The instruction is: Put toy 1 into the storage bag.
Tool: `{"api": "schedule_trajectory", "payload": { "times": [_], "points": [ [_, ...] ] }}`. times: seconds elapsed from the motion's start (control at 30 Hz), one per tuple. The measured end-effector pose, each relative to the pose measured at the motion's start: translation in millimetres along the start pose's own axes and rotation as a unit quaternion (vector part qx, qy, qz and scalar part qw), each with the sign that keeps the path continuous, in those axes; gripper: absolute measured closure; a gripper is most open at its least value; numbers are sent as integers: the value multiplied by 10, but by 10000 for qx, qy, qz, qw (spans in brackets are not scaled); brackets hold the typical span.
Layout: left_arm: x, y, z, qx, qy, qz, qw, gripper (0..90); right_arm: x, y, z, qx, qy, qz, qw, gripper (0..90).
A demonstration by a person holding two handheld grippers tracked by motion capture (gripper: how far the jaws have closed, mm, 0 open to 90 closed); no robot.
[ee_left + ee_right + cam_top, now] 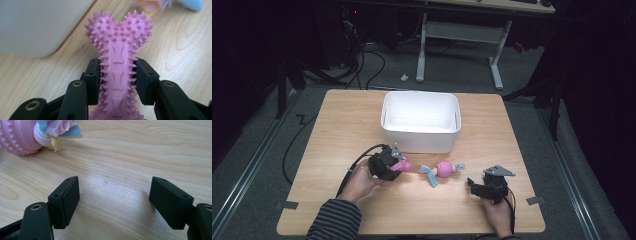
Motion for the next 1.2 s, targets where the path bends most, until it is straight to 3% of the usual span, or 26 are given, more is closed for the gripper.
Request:
{"api": "schedule_trajectory", "payload": {
  "times": [0.27, 0.4, 0.57, 0.83, 1.0, 1.1, 1.2],
  "points": [
    [-29, -58, -193, -68, 292, -294, 9991, 597, 4, -1, 5, 14, 8, -15, 10000, 245],
    [-43, -68, -265, 52, 375, -423, 9984, 597, 5, -3, 5, 12, 7, -5, 10000, 245],
    [-32, -54, -316, 46, 472, -579, 9972, 598, 10, -3, 10, 57, 12, -49, 10000, 248],
    [47, -118, -519, -34, 636, -923, 9937, 597, 14, -21, 14, 132, 6, -124, 9998, 243],
    [105, -108, -675, 70, 591, -842, 9947, 597, 16, -23, 16, 127, 4, -115, 9999, 242],
    [158, -160, -703, -21, 640, -962, 9933, 597, 16, -23, 16, 127, 4, -114, 9999, 243],
    [221, -163, -736, 149, 606, -887, 9941, 597, 17, -23, 17, 122, 5, -106, 9999, 243]
  ]
}}
Point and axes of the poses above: each handheld gripper's, and its own axes: z roughly forward along the jaws, x roughly out of its top, y roughly to its right, the point moved 2 cm from there along z, roughly forward along the jaws, and after that the axes turned 1 degree about -z, right-handed, at the moved point
